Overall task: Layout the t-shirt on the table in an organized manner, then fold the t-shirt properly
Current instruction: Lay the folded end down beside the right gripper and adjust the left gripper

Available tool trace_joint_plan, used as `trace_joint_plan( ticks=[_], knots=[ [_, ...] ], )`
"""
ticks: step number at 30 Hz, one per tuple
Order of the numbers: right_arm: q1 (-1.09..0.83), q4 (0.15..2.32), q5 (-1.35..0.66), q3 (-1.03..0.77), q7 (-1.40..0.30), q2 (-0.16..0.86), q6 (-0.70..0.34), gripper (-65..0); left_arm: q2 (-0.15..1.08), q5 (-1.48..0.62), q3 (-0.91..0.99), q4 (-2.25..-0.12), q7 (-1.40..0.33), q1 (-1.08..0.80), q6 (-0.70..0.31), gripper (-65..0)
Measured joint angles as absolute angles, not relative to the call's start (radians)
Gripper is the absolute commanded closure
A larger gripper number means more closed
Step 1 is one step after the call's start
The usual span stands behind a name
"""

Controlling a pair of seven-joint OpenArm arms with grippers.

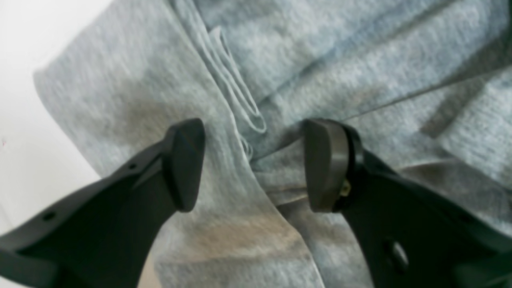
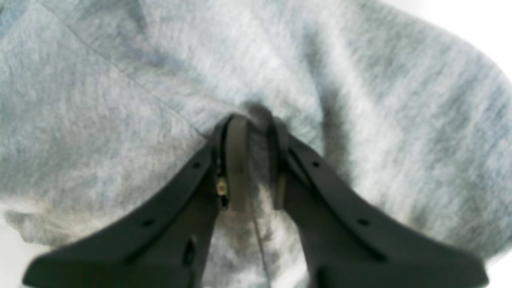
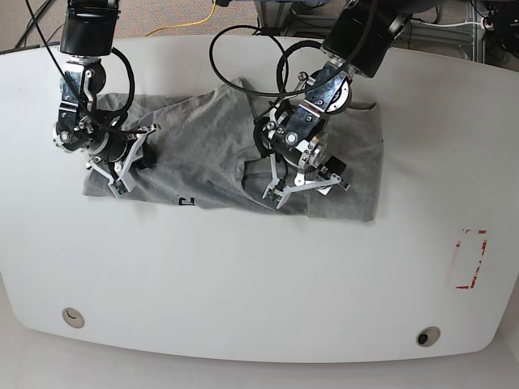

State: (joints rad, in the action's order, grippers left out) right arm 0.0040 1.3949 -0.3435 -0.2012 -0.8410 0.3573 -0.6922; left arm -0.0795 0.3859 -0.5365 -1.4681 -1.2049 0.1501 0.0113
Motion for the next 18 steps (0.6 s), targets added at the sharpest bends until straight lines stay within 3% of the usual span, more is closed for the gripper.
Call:
trace_joint_plan(
  ticks=[18],
  knots=[
    [0.004,1.395,-0.345,-0.201,-0.841,0.354,-0.699,-9.5,-0.071,0.478,-0.536,-1.476,-1.191,0.135,0.007,-37.6]
  ],
)
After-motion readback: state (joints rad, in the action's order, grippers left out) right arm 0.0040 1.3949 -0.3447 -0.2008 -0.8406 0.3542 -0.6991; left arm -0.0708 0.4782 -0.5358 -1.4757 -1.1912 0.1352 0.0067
